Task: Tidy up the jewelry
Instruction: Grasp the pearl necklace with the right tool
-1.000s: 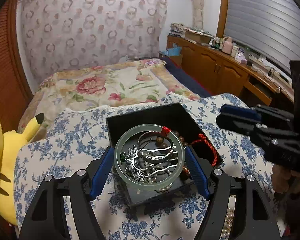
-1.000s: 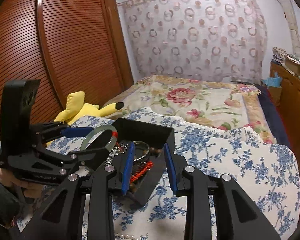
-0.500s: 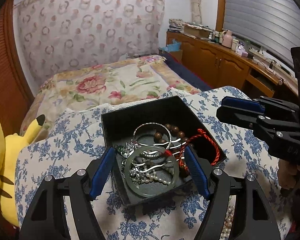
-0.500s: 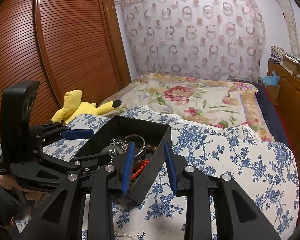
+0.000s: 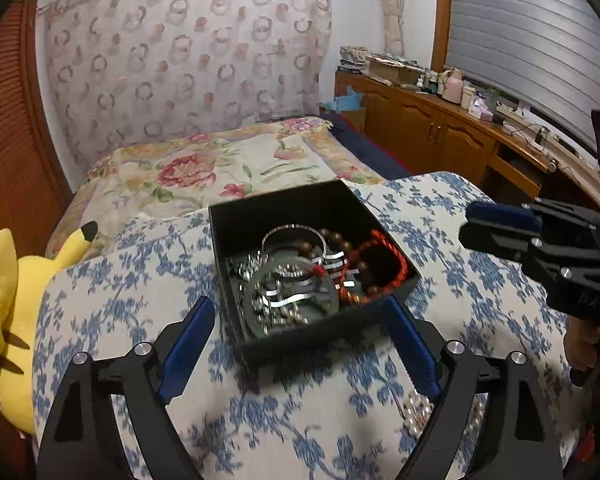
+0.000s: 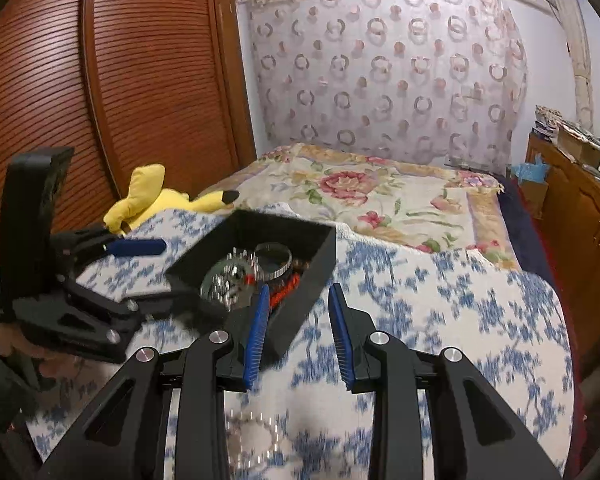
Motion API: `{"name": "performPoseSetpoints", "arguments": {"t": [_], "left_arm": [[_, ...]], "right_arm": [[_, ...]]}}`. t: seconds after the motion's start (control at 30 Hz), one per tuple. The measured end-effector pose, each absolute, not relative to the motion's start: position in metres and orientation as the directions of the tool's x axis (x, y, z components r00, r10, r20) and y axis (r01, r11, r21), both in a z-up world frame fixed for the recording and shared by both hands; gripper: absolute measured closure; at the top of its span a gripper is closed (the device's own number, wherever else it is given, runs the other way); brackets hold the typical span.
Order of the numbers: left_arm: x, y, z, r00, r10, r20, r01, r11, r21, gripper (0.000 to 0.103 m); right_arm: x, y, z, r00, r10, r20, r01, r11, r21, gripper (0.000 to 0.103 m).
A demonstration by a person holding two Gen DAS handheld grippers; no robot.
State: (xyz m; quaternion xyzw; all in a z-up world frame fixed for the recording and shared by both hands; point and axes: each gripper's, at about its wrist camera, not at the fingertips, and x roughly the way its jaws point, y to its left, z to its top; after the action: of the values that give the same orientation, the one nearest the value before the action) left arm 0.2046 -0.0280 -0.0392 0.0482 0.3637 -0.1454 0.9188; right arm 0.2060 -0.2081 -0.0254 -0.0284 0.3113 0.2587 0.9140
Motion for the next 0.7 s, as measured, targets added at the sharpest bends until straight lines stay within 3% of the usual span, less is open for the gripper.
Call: {"name": "performPoseSetpoints", "arguments": {"t": [0.4,0.7], "left_arm": [[0.152,-0.022,-0.059,0.68,-0.246,-0.691,0.292,0.955,-0.052,0.013],[0.129,-0.021,-0.076,0.658,-0.246,-0.712,0.286,0.956,-0.066,0.013]], "right_arm": [[0.162,-0.217,-0.069,0.59,0.417,-0.692,-0.497,0.862,0.095,0.07],[0.174,-0.191,-0.094,0.514,0.372,-0.773,-0.55,0.835,0.037,0.077]]}}
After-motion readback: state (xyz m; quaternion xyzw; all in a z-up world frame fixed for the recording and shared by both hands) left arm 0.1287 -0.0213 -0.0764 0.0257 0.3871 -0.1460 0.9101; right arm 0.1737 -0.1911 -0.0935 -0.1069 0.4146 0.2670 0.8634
